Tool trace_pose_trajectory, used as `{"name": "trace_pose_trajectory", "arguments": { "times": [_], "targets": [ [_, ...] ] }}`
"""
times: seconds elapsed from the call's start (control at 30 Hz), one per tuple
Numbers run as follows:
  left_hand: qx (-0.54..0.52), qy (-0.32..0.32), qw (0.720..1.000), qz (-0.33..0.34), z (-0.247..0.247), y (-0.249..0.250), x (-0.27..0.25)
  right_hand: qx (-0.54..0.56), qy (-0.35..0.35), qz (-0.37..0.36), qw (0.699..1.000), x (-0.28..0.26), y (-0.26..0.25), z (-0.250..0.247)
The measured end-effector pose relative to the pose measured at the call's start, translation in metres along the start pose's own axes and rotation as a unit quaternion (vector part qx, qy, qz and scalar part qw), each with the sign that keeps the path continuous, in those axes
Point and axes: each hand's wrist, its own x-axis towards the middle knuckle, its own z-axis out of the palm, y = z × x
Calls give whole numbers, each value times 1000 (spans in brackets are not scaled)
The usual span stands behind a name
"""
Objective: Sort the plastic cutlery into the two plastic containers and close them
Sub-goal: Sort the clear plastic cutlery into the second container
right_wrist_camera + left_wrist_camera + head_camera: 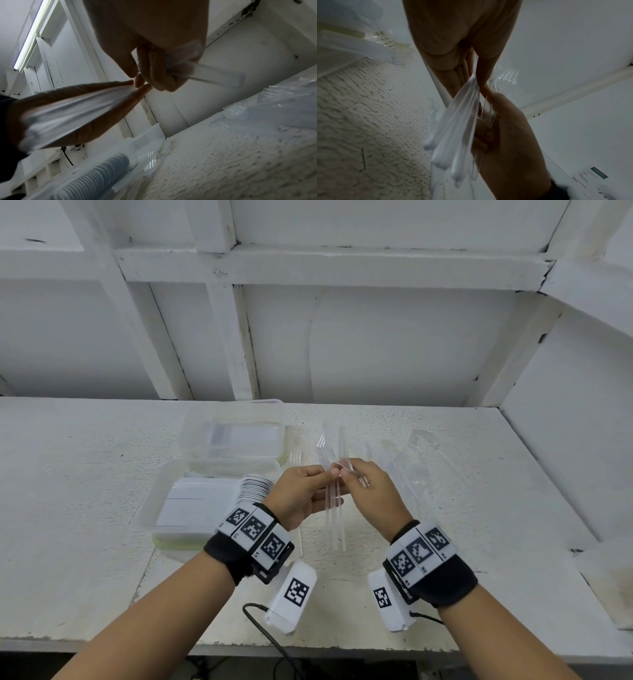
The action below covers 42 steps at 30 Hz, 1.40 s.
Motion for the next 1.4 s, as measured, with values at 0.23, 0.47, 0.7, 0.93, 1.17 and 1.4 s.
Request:
{"name": "trace_pose_trajectory", "arguments": {
  "times": [0.23, 0.47, 0.7, 0.93, 1.17, 1.4],
  "targets": [
    [5, 38, 999, 13, 1, 2, 0, 45, 53, 10, 998, -6, -5, 1],
    [-15, 50, 998, 36, 9, -3, 1, -29, 101, -31, 994, -3, -1, 16],
    [-21, 27, 999, 24, 6, -1, -1, -19, 160, -23, 987, -2, -1, 23],
    [25, 19, 1000, 0, -2, 2, -1, 46, 78, 14, 996, -2, -9, 8],
    [5, 62, 998, 16, -6, 2, 3, 2, 86, -9, 996, 3, -10, 6],
    [-10, 49, 998, 30, -1, 1, 4, -50, 145, -54, 987, 11, -8, 17]
  ]
}}
